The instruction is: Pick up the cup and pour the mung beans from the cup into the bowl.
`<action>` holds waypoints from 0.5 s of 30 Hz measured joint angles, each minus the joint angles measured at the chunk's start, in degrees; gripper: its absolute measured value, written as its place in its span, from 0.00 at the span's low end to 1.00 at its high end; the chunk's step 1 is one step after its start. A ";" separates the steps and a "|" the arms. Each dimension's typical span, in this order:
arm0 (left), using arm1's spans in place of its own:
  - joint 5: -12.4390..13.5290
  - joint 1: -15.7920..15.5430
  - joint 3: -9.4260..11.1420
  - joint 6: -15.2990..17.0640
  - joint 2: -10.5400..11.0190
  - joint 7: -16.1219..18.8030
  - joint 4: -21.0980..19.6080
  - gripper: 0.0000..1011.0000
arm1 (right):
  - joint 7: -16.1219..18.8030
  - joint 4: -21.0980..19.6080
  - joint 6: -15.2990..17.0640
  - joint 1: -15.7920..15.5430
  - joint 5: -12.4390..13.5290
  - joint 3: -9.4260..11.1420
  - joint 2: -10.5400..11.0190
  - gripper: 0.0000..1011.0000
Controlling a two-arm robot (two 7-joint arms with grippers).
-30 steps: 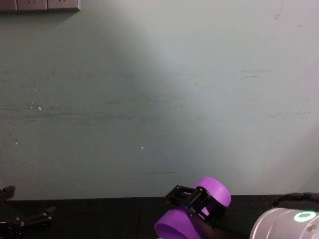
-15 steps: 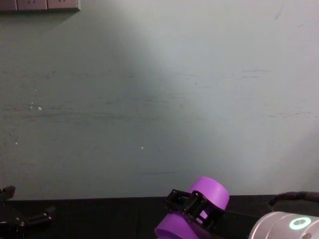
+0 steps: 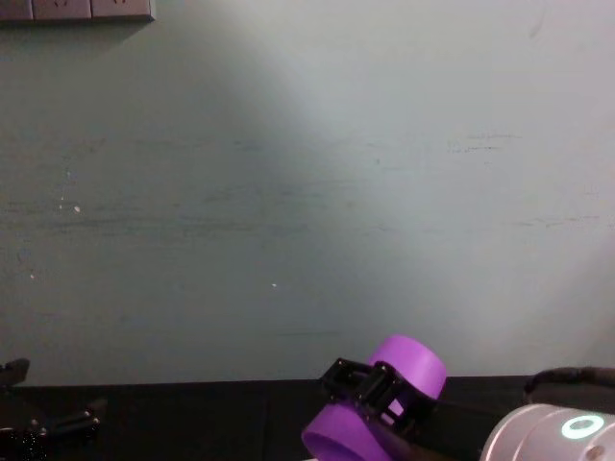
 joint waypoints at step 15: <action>0.00 0.00 0.00 0.00 0.00 0.00 0.00 0.99 | -9.48 -3.61 3.04 -6.35 19.41 11.21 -2.03 0.71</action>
